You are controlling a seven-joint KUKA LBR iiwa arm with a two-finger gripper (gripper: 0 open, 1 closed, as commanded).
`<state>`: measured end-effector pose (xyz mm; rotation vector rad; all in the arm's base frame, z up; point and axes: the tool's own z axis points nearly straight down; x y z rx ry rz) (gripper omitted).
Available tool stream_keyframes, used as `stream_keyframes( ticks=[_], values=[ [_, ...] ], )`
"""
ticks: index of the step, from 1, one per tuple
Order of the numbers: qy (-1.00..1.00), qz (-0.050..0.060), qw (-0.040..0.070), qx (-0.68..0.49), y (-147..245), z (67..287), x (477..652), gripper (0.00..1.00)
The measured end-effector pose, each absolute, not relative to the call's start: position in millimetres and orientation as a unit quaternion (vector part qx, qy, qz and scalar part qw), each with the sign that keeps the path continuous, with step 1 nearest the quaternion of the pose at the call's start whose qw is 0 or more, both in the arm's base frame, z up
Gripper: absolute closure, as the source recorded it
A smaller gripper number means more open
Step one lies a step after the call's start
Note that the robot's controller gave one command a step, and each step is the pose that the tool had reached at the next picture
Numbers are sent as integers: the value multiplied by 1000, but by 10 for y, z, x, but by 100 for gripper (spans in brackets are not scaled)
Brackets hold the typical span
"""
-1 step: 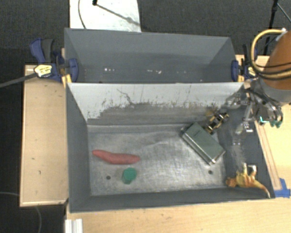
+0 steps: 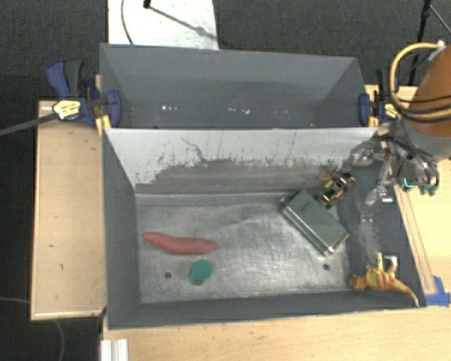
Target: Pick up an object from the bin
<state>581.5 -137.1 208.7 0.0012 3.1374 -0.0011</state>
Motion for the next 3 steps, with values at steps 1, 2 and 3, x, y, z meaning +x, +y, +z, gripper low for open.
stream_keyframes(
  ticks=[1, 2, 3],
  values=[
    [1000, -1, 4, 0, -966, 1510, 5589, 0],
    [1000, 1, 3, -31, -1058, 1090, 5683, 0],
    [1000, -3, 17, 19, -1069, 894, 5950, 100]
  ],
)
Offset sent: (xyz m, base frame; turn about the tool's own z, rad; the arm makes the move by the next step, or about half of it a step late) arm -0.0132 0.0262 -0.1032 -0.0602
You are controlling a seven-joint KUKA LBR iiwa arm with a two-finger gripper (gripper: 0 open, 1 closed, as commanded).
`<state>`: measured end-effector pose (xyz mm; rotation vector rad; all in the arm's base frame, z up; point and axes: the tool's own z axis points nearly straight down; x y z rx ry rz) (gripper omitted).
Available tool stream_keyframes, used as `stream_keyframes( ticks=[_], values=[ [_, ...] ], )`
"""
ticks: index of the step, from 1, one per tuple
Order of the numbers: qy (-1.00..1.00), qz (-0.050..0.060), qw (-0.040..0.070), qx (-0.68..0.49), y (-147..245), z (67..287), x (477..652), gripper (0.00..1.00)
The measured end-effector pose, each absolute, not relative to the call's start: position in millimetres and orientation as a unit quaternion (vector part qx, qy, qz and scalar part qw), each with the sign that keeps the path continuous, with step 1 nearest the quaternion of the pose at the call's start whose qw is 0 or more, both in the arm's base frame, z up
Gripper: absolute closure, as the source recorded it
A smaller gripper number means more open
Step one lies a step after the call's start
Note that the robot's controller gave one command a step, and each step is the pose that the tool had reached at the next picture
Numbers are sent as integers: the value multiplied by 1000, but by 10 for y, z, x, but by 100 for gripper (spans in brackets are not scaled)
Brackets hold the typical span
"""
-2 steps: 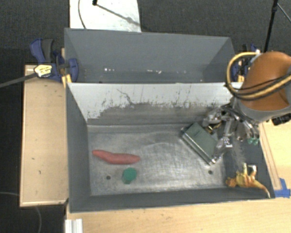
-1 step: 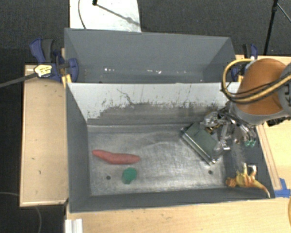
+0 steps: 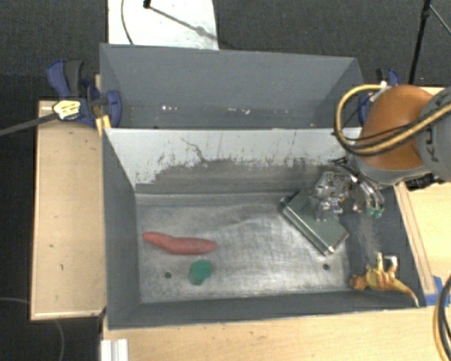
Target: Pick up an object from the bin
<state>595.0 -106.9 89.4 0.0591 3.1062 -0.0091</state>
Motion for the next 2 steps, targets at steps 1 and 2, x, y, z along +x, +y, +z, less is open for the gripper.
stream_keyframes(
  ticks=[1, 2],
  values=[
    [1000, -3, 23, 18, -1053, 863, 5963, 0],
    [1000, -3, 23, 17, -1052, 862, 5961, 0]
  ],
)
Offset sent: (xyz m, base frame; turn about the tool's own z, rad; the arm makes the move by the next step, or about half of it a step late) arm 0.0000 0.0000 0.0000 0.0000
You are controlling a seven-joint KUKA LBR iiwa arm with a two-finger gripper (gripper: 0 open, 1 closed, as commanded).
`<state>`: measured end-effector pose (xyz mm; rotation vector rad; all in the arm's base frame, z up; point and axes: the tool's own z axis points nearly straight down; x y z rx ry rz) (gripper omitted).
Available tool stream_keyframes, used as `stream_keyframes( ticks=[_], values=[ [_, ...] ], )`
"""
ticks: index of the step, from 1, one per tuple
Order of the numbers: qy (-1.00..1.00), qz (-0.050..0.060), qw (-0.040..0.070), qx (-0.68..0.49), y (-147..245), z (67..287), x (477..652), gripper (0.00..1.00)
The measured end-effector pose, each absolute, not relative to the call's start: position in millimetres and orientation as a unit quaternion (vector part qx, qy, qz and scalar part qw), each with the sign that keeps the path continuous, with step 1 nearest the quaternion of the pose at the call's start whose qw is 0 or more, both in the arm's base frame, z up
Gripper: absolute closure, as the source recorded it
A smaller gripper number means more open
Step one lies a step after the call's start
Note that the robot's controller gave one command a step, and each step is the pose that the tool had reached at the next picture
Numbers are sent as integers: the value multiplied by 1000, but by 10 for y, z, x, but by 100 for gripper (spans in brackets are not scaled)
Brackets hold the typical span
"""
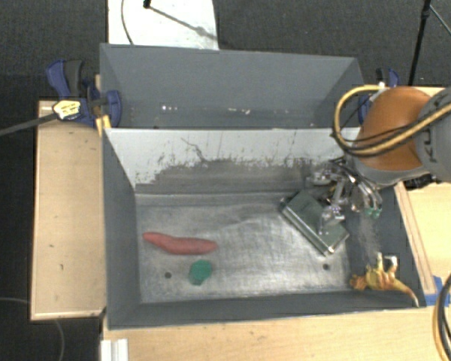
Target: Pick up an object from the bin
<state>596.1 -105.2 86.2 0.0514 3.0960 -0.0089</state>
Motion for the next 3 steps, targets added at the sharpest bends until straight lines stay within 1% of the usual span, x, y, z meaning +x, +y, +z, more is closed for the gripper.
stream_keyframes(
  ticks=[1, 2, 3],
  values=[
    [999, -5, 22, -38, -849, 859, 5705, 0],
    [996, 0, 1, -92, -829, 782, 5157, 100],
    [996, 0, 1, -92, -828, 782, 5157, 100]
  ],
)
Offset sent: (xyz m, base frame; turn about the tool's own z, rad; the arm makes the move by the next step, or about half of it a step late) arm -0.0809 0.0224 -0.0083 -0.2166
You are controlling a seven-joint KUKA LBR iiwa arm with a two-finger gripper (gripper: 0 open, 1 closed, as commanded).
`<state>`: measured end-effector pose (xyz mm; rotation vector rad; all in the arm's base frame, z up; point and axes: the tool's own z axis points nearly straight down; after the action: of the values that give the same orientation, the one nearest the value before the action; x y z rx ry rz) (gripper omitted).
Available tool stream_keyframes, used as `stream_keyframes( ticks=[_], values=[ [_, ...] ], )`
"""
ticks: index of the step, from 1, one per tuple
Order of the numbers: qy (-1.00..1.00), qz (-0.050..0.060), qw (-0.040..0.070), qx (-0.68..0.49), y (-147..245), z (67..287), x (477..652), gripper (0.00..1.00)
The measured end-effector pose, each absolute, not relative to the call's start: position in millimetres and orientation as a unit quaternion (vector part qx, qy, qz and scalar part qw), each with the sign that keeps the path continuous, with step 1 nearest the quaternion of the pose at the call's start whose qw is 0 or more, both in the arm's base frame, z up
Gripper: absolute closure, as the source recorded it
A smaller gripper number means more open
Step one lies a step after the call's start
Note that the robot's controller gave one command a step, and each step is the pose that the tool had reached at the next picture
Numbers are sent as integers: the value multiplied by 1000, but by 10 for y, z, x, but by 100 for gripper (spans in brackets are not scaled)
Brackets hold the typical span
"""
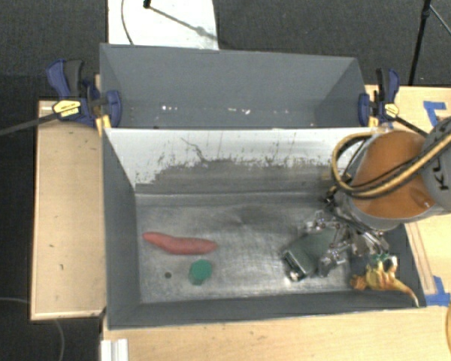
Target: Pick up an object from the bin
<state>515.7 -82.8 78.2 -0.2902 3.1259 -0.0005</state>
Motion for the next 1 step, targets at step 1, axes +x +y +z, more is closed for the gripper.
stream_keyframes(
  ticks=[1],
  values=[
    [996, 0, -1, -89, -844, 1024, 5143, 100]
  ],
)
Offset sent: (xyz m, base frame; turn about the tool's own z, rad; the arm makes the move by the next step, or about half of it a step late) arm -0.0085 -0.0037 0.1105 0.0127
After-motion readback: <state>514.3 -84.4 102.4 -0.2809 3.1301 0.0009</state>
